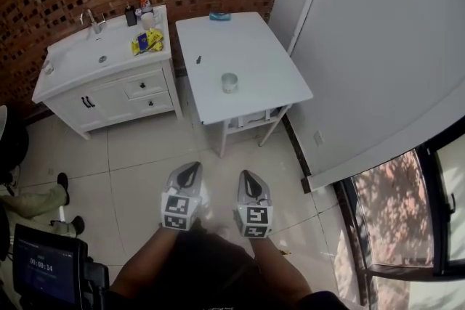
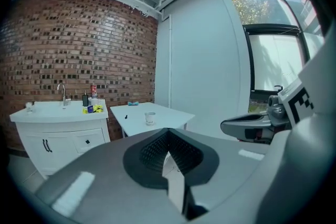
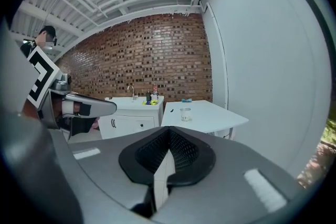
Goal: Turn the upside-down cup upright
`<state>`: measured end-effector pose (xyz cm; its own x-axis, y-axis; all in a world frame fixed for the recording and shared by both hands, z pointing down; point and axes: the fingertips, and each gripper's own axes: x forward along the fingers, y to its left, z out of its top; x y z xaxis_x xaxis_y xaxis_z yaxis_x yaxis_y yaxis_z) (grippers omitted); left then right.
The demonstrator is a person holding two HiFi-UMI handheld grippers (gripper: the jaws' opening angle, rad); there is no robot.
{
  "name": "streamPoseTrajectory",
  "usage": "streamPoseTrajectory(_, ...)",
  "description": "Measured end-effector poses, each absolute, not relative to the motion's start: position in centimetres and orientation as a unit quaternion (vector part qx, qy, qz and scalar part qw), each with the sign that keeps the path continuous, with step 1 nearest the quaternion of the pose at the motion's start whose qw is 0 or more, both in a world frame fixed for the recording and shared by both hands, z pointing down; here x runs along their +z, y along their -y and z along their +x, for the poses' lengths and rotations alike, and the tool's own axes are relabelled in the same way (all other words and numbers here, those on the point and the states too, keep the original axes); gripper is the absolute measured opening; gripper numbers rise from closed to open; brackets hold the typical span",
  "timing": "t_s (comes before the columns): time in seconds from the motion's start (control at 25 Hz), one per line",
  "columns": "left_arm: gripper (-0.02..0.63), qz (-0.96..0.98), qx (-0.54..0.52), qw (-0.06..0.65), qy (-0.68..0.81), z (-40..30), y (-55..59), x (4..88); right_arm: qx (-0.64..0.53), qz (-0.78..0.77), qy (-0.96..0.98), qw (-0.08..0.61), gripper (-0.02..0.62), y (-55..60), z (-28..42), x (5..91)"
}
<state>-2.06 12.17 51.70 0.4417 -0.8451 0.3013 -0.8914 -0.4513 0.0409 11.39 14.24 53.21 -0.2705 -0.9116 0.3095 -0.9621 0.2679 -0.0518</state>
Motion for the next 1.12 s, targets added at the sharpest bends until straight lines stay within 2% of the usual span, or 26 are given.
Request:
streamPoseTrajectory(0.36,-0.005,0.849,0.118,0.083,0.509,-4.4,-12.0,52.9,0.108,0.606,0.779,0.116,0.012,-14.0,9.7,54.5)
streamPoseTrajectory(1.12,-0.005,0.871,0.108,0.078,0.472,-6.1,-9.8,50.8,0.090,0.650,0.747,0.104,0.011,-12.8,8.0,51.6)
